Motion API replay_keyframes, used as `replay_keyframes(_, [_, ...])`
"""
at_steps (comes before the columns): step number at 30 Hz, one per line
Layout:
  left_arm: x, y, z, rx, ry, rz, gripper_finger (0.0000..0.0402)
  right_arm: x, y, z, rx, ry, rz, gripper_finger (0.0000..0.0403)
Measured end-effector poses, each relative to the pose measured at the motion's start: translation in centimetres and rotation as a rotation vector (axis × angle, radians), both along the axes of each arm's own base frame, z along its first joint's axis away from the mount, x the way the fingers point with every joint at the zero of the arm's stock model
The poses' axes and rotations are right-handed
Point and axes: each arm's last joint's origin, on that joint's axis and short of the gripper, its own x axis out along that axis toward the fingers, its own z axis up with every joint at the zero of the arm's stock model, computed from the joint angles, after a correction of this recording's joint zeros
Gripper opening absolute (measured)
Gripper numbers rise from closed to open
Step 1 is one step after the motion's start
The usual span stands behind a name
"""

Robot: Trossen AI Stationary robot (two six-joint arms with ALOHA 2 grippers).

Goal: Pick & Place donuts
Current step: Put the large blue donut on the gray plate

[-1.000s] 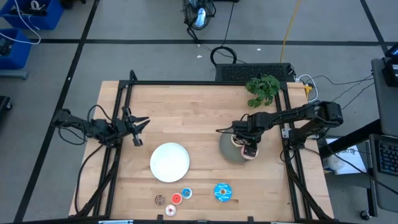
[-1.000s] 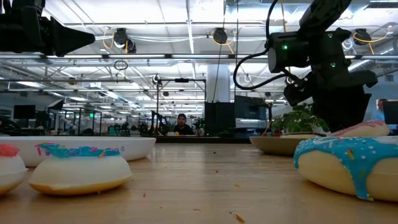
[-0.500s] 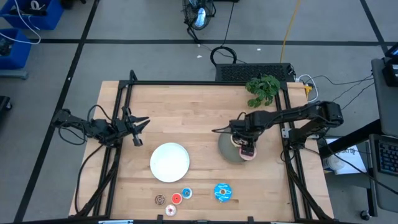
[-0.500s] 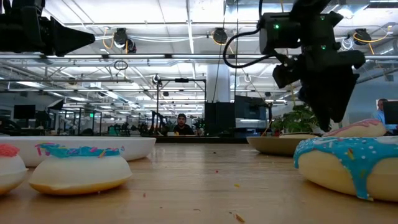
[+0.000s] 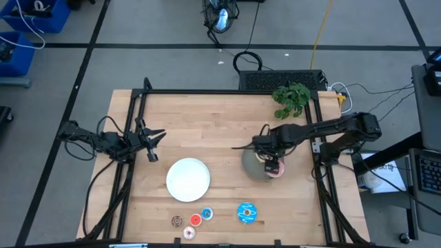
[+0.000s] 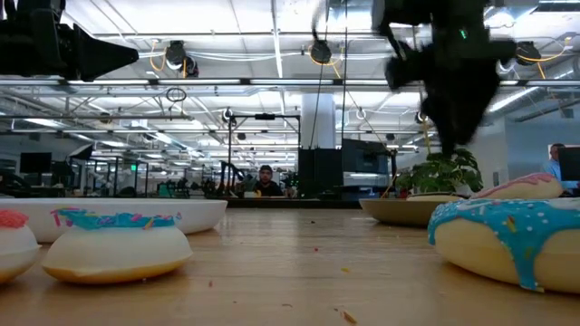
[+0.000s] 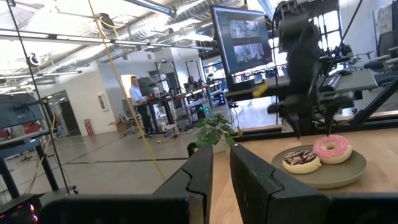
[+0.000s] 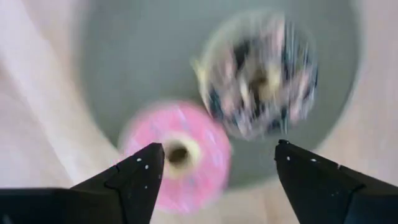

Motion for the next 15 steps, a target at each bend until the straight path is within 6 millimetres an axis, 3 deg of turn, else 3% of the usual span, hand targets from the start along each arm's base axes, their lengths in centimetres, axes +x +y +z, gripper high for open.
replay_keyframes(8, [0.1, -0.2, -0.1, 0.007, 0.006, -0.066, 0.0063, 3.6, 6.1, 6.9, -0.139, -0.281, 0.148, 0.0184])
replay_keyframes(15, [0.1, -0.1, -0.2, 0.001, 0.013, -0.03, 0.0063, 4.4, 9.8, 7.8, -0.13, -0.424, 0.293, 0.0086])
